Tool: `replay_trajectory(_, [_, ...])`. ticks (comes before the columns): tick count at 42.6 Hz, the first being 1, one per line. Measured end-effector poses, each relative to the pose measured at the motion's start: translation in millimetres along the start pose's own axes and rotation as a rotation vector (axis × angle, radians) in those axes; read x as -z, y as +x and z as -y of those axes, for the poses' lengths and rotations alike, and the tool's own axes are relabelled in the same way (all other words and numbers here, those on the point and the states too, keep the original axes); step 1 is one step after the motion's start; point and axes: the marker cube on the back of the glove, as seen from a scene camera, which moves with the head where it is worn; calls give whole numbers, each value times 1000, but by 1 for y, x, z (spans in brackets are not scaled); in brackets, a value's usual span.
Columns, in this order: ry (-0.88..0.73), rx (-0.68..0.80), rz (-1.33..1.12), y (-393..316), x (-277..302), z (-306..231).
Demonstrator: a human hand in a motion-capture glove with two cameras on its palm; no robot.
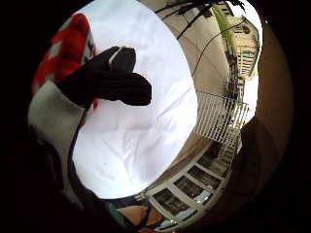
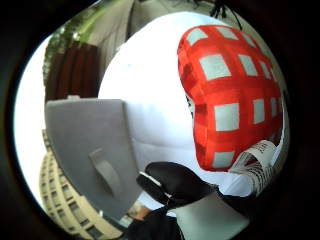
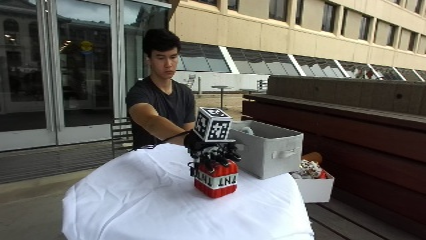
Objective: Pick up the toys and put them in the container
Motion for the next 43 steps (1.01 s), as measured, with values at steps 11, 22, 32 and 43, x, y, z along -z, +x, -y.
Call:
replay_trajectory(11, [-47, -4, 36, -3, -33, 18])
replay_trajectory(22, [-116, -19, -65, -17, -62, 20])
replay_trajectory(32, [-62, -60, -11, -13, -46, 12])
replay_trajectory(43, [45, -190, 67, -2, -54, 10])
